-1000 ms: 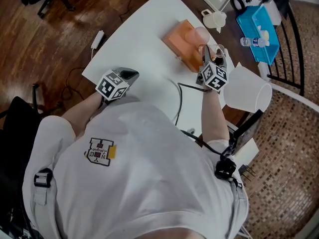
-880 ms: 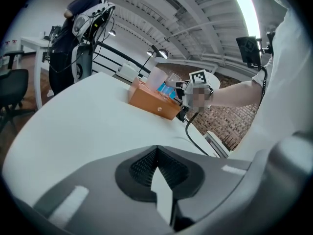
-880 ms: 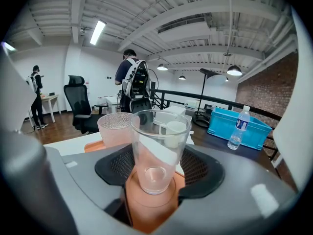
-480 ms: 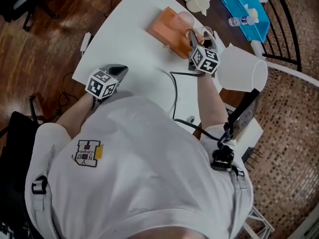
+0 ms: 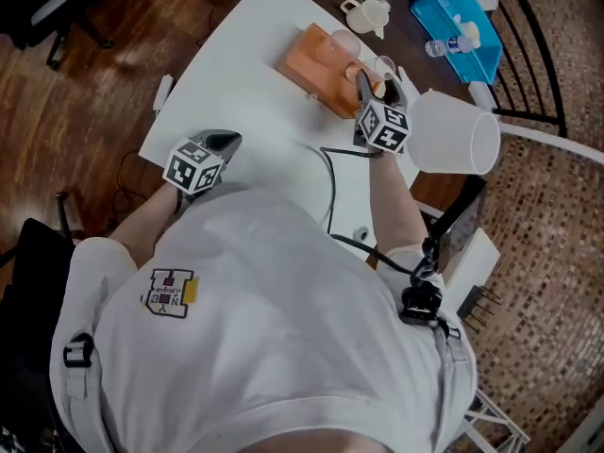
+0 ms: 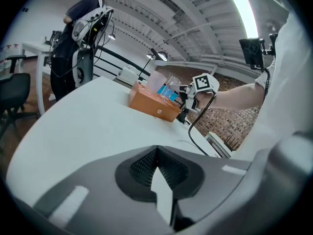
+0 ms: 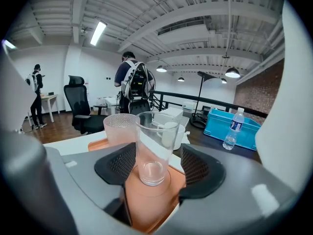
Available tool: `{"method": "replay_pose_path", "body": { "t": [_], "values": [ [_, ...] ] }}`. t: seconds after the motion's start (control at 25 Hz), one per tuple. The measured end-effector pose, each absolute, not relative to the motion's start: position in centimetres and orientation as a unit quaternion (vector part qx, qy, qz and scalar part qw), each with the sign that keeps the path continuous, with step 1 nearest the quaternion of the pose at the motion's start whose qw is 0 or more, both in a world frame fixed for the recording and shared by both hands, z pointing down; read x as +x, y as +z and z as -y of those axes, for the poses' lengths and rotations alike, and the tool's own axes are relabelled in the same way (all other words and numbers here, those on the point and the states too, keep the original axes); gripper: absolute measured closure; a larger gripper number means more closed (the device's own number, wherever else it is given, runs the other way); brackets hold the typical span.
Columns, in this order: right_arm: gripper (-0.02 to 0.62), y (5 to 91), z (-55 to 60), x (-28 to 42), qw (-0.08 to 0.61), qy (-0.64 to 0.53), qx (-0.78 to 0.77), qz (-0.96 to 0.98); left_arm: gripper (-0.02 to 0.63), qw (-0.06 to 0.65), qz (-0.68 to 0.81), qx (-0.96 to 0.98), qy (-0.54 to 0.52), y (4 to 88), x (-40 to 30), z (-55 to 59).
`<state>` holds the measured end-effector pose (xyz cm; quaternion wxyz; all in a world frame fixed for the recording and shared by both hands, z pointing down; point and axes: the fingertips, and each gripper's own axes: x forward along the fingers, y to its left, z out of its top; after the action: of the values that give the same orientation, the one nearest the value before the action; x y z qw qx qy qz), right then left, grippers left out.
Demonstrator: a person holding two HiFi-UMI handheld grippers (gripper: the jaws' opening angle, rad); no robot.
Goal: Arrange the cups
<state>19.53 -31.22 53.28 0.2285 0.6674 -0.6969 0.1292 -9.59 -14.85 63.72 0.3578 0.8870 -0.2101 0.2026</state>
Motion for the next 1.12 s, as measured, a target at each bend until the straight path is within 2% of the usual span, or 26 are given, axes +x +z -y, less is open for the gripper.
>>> {"method": "replay_pose_path", "body": {
  "t": [0.24,0.6,1.12],
  "values": [
    [0.318,48.8,28.1,19.0,0.176,0.104,0.687,0.698,0.606,0.343,0.206,0.894,0.203,62.9,-9.8,13.8],
    [0.376,41.7,19.0,16.9,0.085,0.051,0.703,0.704,0.606,0.312,0.158,0.907,0.236,62.2,-8.7,10.7],
    [0.443,49.4,2.5,16.0,0.096,0.145,0.721,0.671,0.606,0.267,0.056,0.915,0.297,61.7,-3.8,4.1]
  ]
}}
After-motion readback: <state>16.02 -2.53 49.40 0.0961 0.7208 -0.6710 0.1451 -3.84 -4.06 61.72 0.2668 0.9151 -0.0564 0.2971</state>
